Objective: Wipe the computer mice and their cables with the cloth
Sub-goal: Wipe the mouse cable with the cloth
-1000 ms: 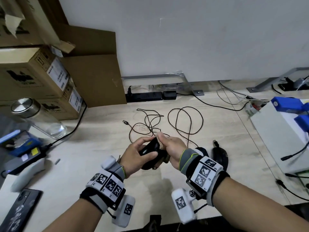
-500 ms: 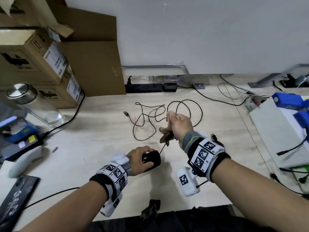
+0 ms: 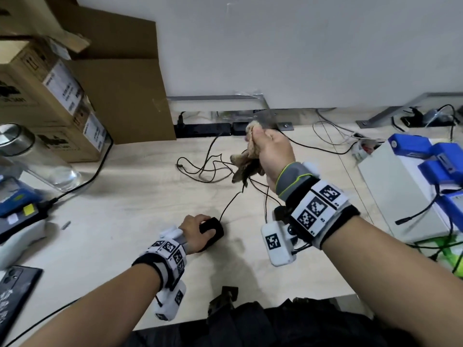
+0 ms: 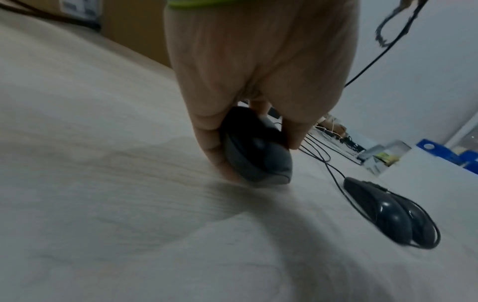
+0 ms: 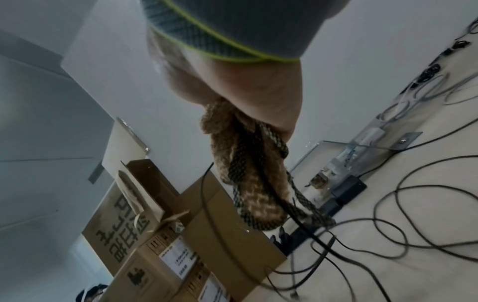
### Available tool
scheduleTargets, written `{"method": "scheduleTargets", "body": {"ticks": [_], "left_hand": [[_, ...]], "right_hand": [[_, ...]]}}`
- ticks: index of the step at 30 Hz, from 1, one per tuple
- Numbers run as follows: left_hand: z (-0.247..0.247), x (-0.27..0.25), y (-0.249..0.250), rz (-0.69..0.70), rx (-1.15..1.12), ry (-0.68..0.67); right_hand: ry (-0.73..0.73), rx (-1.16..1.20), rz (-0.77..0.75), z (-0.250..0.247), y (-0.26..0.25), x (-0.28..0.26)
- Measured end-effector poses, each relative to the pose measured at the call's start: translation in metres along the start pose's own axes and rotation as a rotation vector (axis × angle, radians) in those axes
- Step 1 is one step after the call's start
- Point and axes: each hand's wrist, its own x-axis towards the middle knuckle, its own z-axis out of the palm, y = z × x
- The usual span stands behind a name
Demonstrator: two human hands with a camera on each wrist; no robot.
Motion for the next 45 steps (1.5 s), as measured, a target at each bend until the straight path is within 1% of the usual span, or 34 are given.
{"method": "scheduleTargets", "body": {"ticks": [3, 4, 5, 6, 8, 9, 10, 12, 13, 14, 16, 18, 19, 21, 24, 26, 27, 29, 31, 35, 37, 39, 42, 43, 45], "left_hand": [[0.01, -0.006, -0.003, -0.007, 0.168, 0.019], [0.011, -0.008, -0.002, 0.017, 0.221, 0.051], [0.009, -0.011, 0.001, 0.054, 0.224, 0.117], [0.005, -0.013, 0.005, 0.118, 0.155, 0.216], [-0.009, -0.017, 0.02, 0.28, -0.078, 0.416], [-0.017, -0.02, 0.032, 0.351, -0.161, 0.473], [-0.026, -0.024, 0.044, 0.425, -0.206, 0.507], [-0.034, -0.031, 0.07, 0.518, -0.253, 0.5], [-0.035, -0.032, 0.081, 0.516, -0.266, 0.48], [-0.032, -0.031, 0.088, 0.478, -0.285, 0.456], [-0.028, -0.028, 0.097, 0.365, -0.398, 0.403], [-0.026, -0.024, 0.099, 0.314, -0.518, 0.328], [-0.027, -0.024, 0.1, 0.322, -0.503, 0.334], [-0.03, -0.025, 0.102, 0.379, -0.447, 0.429], [-0.039, -0.028, 0.108, 0.418, -0.377, 0.679], [-0.045, -0.026, 0.113, 0.474, -0.306, 0.756], [-0.047, -0.025, 0.115, 0.516, -0.275, 0.76], [-0.049, -0.023, 0.121, 0.577, -0.241, 0.723], [-0.05, -0.021, 0.125, 0.591, -0.241, 0.678], [-0.05, -0.019, 0.13, 0.562, -0.222, 0.625], [-0.052, -0.019, 0.13, 0.537, -0.158, 0.552], [-0.055, -0.018, 0.129, 0.519, 0.003, 0.419], [-0.061, -0.014, 0.118, 0.514, 0.388, 0.255], [-0.063, -0.012, 0.11, 0.513, 0.527, 0.203], [-0.069, -0.008, 0.084, 0.455, 0.727, 0.074]], "right_hand": [[-0.024, -0.003, 0.131, -0.005, 0.027, 0.002], [-0.019, 0.013, 0.166, -0.008, 0.032, 0.0], [-0.02, 0.036, 0.192, -0.01, 0.039, 0.0], [-0.019, 0.068, 0.214, -0.012, 0.044, -0.002], [-0.02, 0.147, 0.247, -0.014, 0.054, -0.003], [-0.025, 0.213, 0.263, -0.014, 0.058, -0.003], [-0.036, 0.291, 0.278, -0.013, 0.062, -0.001], [-0.06, 0.457, 0.335, -0.011, 0.067, -0.002], [-0.065, 0.537, 0.368, -0.008, 0.068, -0.001], [-0.069, 0.605, 0.393, -0.007, 0.067, -0.002], [-0.06, 0.696, 0.407, -0.006, 0.065, -0.002], [-0.04, 0.721, 0.396, -0.007, 0.063, 0.0], [-0.035, 0.711, 0.382, -0.008, 0.063, 0.001], [-0.017, 0.662, 0.357, -0.01, 0.064, 0.005], [-0.005, 0.622, 0.33, -0.012, 0.065, 0.008], [0.0, 0.616, 0.336, -0.012, 0.065, 0.008], [0.012, 0.624, 0.345, -0.012, 0.066, 0.009], [0.033, 0.634, 0.369, -0.013, 0.067, 0.011], [0.033, 0.646, 0.387, -0.011, 0.067, 0.011], [0.042, 0.6, 0.398, -0.007, 0.068, 0.01], [0.087, 0.504, 0.387, -0.005, 0.067, 0.008], [0.139, 0.363, 0.362, -0.004, 0.069, 0.01], [0.185, 0.194, 0.263, -0.008, 0.062, 0.017], [0.211, 0.163, 0.228, -0.011, 0.056, 0.02], [0.256, 0.17, 0.156, -0.019, 0.042, 0.03]]}}
